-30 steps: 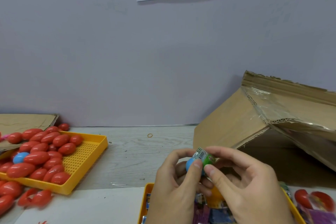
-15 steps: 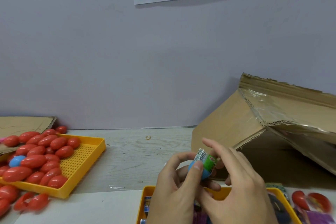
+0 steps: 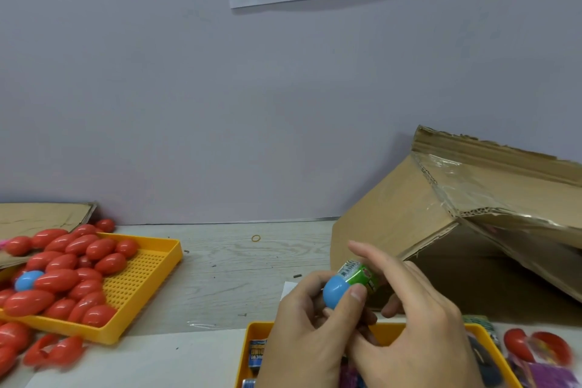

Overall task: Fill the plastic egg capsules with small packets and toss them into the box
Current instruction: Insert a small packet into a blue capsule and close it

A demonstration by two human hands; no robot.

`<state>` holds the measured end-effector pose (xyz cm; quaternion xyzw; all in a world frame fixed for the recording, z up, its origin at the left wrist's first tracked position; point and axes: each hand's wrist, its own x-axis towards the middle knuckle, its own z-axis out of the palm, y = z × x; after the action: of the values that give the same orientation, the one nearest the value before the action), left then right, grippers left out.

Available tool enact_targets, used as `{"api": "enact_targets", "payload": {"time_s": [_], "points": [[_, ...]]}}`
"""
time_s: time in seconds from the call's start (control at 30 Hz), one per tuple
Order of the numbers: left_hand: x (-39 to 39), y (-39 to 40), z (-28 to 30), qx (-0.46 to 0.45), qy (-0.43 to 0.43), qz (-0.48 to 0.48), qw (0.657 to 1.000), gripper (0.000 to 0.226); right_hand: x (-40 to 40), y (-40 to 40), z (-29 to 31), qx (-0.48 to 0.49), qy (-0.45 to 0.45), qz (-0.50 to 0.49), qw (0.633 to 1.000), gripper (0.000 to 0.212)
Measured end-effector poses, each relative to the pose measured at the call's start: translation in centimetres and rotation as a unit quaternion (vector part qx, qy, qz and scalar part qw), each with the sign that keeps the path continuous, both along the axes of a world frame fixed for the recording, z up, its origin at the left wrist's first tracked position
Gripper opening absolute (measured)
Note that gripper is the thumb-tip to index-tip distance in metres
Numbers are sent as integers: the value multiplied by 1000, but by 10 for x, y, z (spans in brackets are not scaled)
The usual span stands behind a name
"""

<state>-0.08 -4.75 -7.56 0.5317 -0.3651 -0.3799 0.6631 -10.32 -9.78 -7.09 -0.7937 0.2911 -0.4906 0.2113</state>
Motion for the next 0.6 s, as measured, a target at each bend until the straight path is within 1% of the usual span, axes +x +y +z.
{"api": "enact_targets", "payload": {"time_s": [0.07,0.17,0.23,0.27,0.37,0.43,0.5,0.6], "points": [[-1,0,2,-6,9,8,1000,20,3,2,3,-4,-10,-10,1000,70],[-1,0,2,-8,-2,21,1000,30,1,2,5,11,-9,-9,1000,71],[0,1,3,-6,-5,30,1000,28,0,2,5,29,-11,-13,999,74],[1,1,3,-2,-5,31,999,23,0,1,5,40,-9,-12,999,76],[1,3,4,3,6,23,1000,20,-3,0,2,68,7,15,998,83],[1,3,4,2,10,17,1000,26,-4,-1,1,117,8,43,992,85],[2,3,5,-3,24,13,1000,36,-5,-1,2,177,-2,81,981,80],[4,4,5,-3,45,9,999,38,-8,-3,5,242,-72,135,958,61]]}}
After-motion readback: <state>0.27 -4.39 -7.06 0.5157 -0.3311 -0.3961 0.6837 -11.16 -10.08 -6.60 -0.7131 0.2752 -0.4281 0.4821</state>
